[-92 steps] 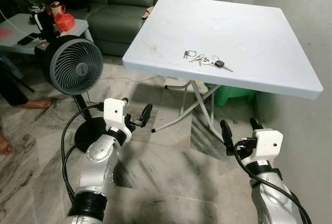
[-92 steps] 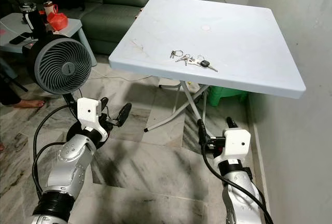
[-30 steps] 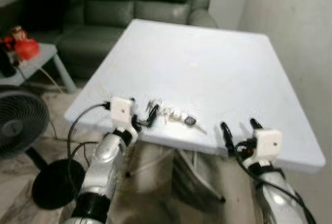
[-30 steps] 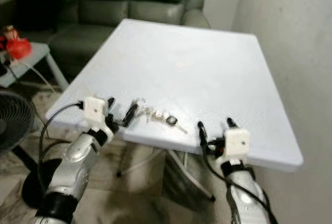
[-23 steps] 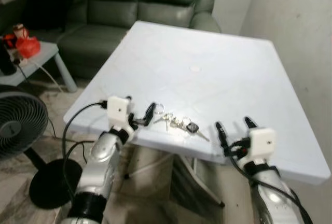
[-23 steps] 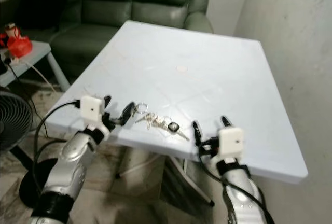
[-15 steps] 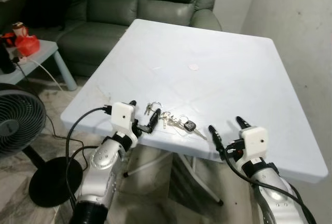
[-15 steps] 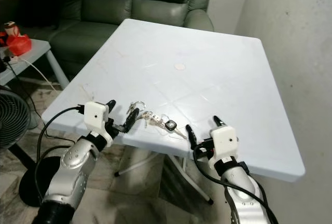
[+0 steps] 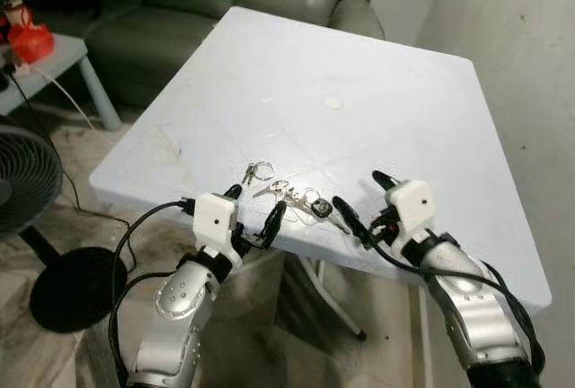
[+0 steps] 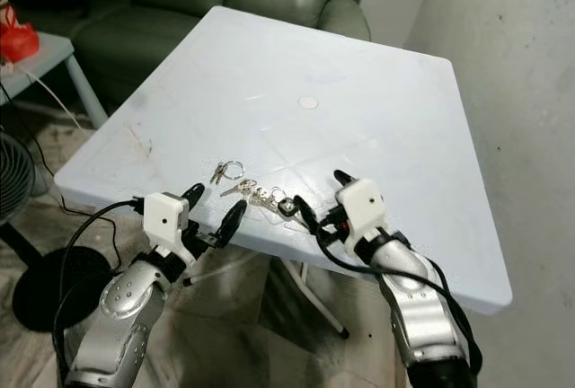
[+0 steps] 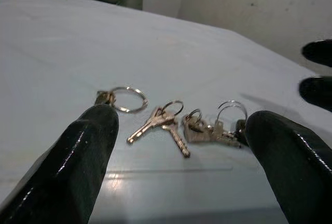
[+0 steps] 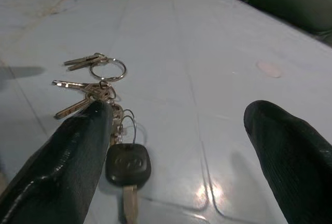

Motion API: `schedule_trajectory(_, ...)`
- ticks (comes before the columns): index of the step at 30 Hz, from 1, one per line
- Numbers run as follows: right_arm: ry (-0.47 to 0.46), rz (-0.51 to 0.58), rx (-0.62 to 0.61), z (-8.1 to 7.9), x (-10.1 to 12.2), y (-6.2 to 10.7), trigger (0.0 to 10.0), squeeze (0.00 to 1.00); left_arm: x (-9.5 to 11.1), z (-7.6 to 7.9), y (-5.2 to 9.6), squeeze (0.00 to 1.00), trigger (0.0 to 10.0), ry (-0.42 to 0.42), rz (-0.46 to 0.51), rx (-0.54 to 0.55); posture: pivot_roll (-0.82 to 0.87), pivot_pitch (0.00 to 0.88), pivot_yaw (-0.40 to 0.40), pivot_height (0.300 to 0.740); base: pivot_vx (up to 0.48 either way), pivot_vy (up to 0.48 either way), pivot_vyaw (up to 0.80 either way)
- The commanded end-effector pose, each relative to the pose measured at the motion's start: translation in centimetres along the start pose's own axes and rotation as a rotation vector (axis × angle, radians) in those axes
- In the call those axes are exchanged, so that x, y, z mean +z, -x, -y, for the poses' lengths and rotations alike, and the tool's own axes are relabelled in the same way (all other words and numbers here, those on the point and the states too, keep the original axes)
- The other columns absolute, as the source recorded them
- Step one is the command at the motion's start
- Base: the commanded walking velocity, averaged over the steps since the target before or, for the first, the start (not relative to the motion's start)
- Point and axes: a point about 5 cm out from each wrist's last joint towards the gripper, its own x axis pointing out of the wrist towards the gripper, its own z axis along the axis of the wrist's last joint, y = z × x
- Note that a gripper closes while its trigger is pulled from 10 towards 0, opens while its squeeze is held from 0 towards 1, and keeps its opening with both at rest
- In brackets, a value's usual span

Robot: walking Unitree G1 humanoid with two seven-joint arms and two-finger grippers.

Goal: Hang keys on a hook

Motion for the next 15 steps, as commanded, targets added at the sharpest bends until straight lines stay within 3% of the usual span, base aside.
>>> schedule_trajectory(1,-0.014,-0.022,0.026,-0.2,-0.2,-0.5,10.0,0.0,0.4,0.9,0.2,0.0,10.0,-0.019,0.008,-0.021,0.12,0.19,-0.143,0.74,0.0,0.0,0.0)
schedule_trajectory(7,-0.052,-0.032,0.068,-0.9,-0.1,-1.8,10.0,0.0,0.6,1.5,1.2,0.0,10.0,-0.03,-0.007,-0.021,0.14,0.22,-0.153,0.74,0.0,0.0,0.0)
schedule_trajectory(15,-0.107,-0.082,0.154,-2.8,-1.1,-2.0,10.0,0.0,0.7,2.1,1.8,0.0,10.0,-0.04,-0.022,-0.029,0.17,0.243,-0.166,0.74,0.0,0.0,0.0)
